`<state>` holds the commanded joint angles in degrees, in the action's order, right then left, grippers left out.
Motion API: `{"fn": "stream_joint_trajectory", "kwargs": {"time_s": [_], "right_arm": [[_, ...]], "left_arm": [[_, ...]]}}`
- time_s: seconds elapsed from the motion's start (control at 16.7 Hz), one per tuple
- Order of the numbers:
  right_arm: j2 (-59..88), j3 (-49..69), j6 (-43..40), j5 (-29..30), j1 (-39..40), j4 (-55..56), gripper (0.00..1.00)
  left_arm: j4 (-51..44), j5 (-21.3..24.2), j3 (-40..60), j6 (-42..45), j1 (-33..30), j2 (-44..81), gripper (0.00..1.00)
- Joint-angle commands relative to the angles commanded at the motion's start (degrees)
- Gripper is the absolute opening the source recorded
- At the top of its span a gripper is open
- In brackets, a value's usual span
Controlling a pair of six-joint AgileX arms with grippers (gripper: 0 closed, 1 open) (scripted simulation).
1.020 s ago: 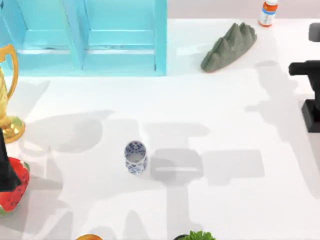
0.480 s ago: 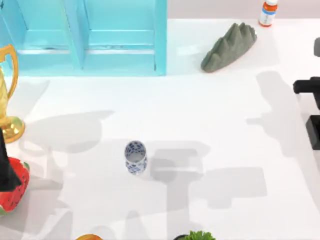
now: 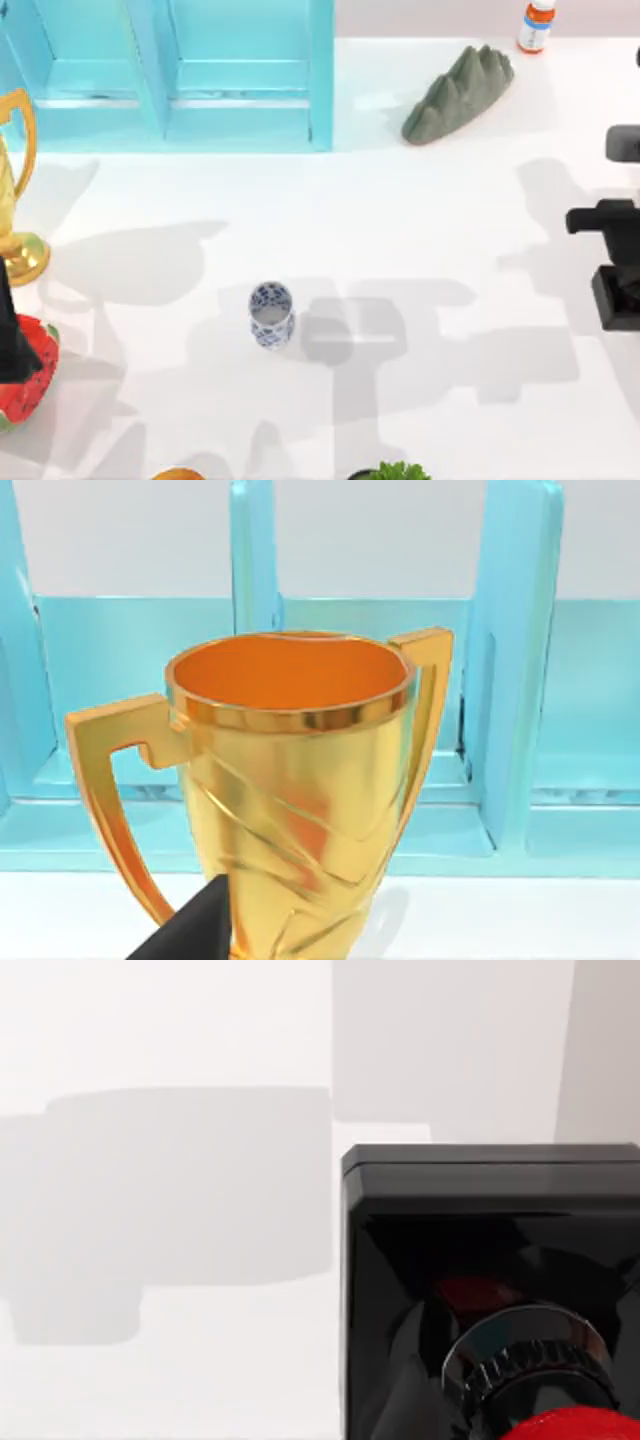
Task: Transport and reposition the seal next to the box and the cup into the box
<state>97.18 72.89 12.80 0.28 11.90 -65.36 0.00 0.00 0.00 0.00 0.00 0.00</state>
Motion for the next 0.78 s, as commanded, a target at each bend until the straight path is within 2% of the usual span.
{"fn": "stream_joint_trajectory", "kwargs": {"time_s": [0.3, 0.78], "right_arm": [[0.4, -1.7, 0.1, 0.0, 0.2, 1.7, 0.00], [0.4, -1.7, 0.1, 0.0, 0.2, 1.7, 0.60]], "left_arm": [[0.0, 0.0, 0.0, 0.0, 0.0, 0.0, 1.00], [0.0, 0.0, 0.0, 0.0, 0.0, 0.0, 1.00]]}}
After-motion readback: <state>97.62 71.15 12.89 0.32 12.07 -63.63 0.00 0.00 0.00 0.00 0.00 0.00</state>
